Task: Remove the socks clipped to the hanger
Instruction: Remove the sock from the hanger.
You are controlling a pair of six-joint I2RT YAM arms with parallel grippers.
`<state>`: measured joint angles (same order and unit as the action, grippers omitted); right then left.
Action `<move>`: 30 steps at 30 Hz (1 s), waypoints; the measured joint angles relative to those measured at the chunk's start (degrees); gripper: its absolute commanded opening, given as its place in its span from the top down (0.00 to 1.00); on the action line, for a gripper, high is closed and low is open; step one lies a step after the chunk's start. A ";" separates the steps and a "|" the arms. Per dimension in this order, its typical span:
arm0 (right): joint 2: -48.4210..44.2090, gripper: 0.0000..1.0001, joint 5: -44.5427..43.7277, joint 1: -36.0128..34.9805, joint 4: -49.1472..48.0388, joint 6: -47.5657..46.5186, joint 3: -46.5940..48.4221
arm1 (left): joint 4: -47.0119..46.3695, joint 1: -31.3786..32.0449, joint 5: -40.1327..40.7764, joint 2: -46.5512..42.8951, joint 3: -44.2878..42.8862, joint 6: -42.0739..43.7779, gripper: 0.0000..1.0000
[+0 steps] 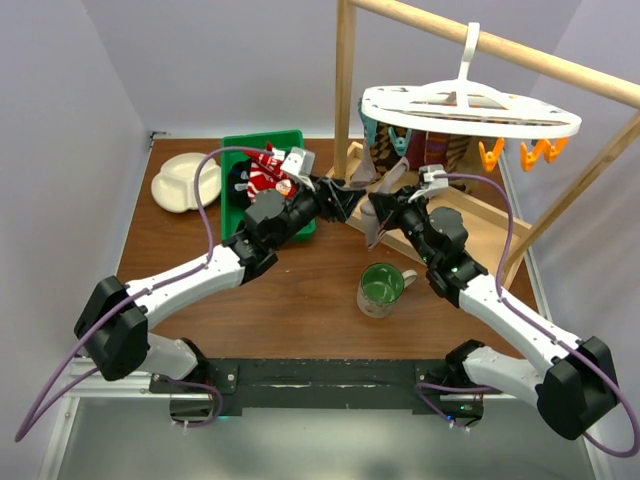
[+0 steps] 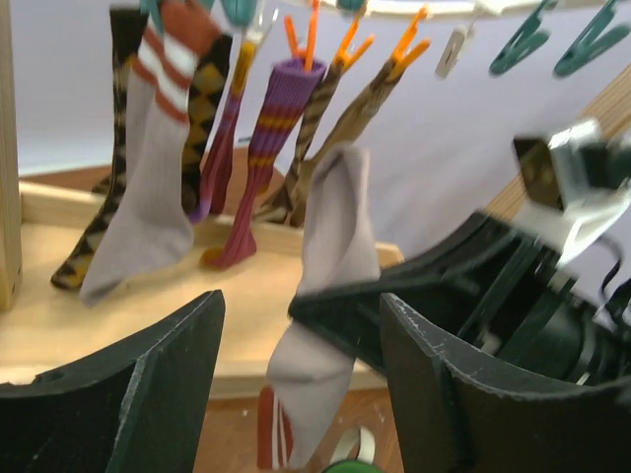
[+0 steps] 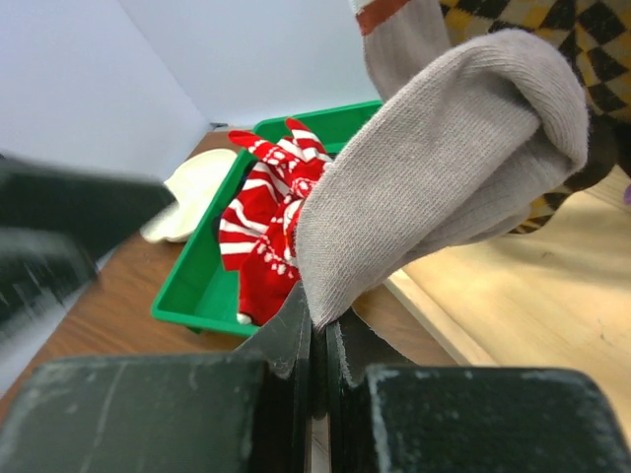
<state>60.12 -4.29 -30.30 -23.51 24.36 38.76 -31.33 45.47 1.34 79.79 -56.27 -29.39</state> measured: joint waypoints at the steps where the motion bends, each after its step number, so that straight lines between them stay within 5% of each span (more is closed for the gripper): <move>1: 0.00 1.00 0.02 0.00 0.17 0.33 0.22 | -0.31 0.07 -0.22 -0.22 1.09 0.00 0.27; 14: 1.44 1.00 1.29 0.00 2.49 6.01 2.97 | -3.48 0.31 -7.87 2.14 5.38 0.00 0.23; 25: 2.25 1.00 2.32 0.15 3.17 7.87 4.39 | -4.00 1.11 -9.53 8.20 4.42 -0.07 0.34; 28: 2.36 1.00 2.36 0.17 3.19 8.22 4.39 | -4.85 1.11 -9.66 9.01 3.43 -0.15 0.41; 30: 2.51 1.00 2.36 0.17 3.23 8.28 4.42 | -5.53 1.18 -9.68 9.44 2.80 -0.24 0.61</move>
<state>62.63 -1.93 -30.13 -20.27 32.64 43.18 -36.86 46.65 -8.34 89.23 -53.47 -29.63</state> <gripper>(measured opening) 0.036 0.609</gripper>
